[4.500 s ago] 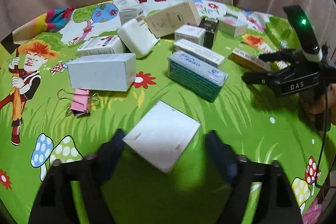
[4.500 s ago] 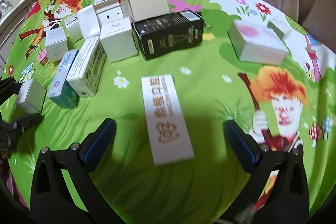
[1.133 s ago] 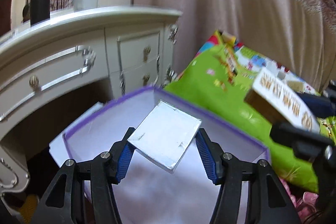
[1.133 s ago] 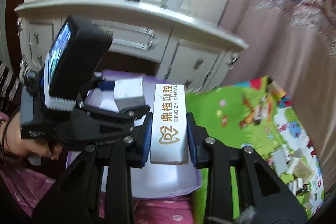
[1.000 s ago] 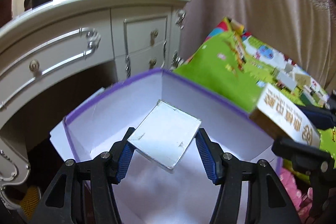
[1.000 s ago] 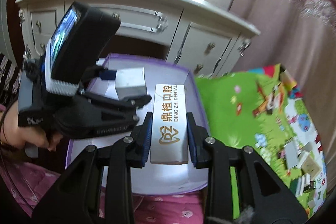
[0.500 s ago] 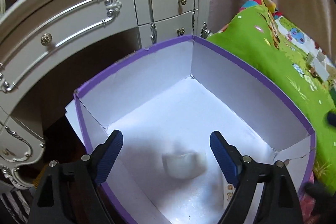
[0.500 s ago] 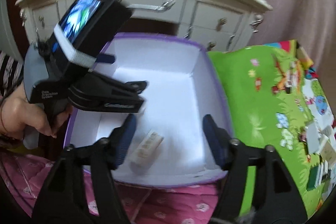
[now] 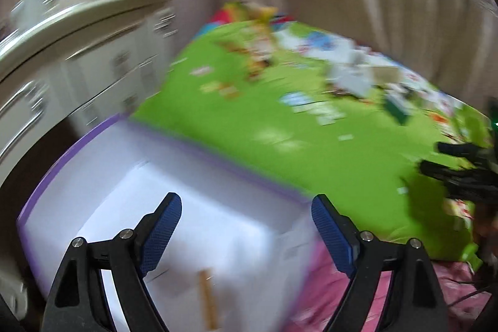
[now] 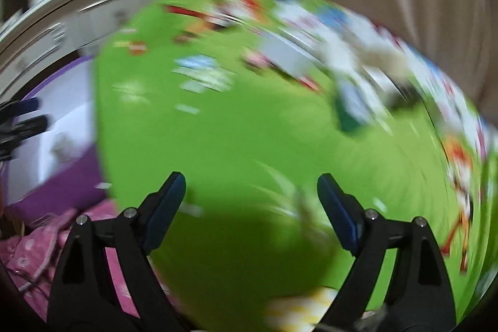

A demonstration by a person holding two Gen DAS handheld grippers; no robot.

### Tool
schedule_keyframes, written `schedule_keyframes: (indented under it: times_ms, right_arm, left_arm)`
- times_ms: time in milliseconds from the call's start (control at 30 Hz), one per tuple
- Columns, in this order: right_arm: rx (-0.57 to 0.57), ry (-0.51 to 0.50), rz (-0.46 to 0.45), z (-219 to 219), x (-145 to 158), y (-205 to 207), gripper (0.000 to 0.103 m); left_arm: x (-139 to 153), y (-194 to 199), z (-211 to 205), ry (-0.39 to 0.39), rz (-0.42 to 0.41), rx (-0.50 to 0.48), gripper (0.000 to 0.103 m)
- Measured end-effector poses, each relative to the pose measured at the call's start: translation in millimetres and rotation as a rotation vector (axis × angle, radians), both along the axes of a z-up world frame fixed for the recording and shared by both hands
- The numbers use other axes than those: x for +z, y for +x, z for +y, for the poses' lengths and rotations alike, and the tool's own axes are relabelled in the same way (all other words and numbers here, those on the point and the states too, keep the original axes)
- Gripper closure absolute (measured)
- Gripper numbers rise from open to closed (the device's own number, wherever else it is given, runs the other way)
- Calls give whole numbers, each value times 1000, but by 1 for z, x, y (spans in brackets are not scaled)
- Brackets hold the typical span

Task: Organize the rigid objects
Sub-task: 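Grasp a white medicine box with the left tool while the right tool grasps a blue-printed box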

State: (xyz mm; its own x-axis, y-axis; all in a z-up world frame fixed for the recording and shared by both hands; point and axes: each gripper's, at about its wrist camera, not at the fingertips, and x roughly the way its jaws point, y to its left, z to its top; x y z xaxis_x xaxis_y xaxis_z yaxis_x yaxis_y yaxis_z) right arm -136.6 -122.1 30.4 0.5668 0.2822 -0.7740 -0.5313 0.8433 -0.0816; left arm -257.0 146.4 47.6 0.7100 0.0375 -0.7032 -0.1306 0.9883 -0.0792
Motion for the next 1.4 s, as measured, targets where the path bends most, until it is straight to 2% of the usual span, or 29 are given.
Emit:
schedule_keyframes:
  times_ms: [67,133,167,367,533,600,633,700,800,867,1000,1100,1200,1300,1400]
  right_arm:
    - [-86,5,50,-29,-12,24,15]
    - [-114,59,103,-48,-19,46,14]
    - [-112,92,92,-53,-18,55,14]
    - [-32,68,83,-23,-16,113,29]
    - [-15,31,66,0,-24,152,35]
    - [-5,30,60,5,-24,158,51]
    - [-7,27,55,3,-23,156,71]
    - [-19,24,65,-5,-21,151,71]
    - [-63,25,42,-39,-20,116,71]
    - [-149,10,29,-73,-18,92,71]
    - [-301,8,27,-135,-15,68,71]
    - [-365,47,41,-165,-14,64,70]
    - [-380,66,47,-169,-13,66,70]
    - [-376,19,29,-162,-13,64,70]
    - [-376,45,39,-170,-14,65,70]
  left_arm:
    - [1,23,-15,-8,10,-49,12]
    - [-4,48,-36,-20,37,-93,12]
    - [-8,58,-47,-15,58,-106,12]
    - [-30,91,-87,-2,146,-193,12]
    - [-41,94,-99,37,178,-209,12]
    - [-40,95,-101,42,181,-211,12]
    - [-39,96,-102,39,178,-214,12]
    - [-37,104,-109,32,174,-224,12]
    - [-34,120,-126,13,176,-254,12]
    - [-36,139,-149,-14,188,-288,12]
    - [-38,185,-204,-6,184,-323,9]
    - [-40,226,-240,0,184,-290,6]
    - [-43,265,-259,59,189,-220,6]
    - [-45,302,-261,62,192,-152,2]
    - [-47,314,-254,48,195,-140,0]
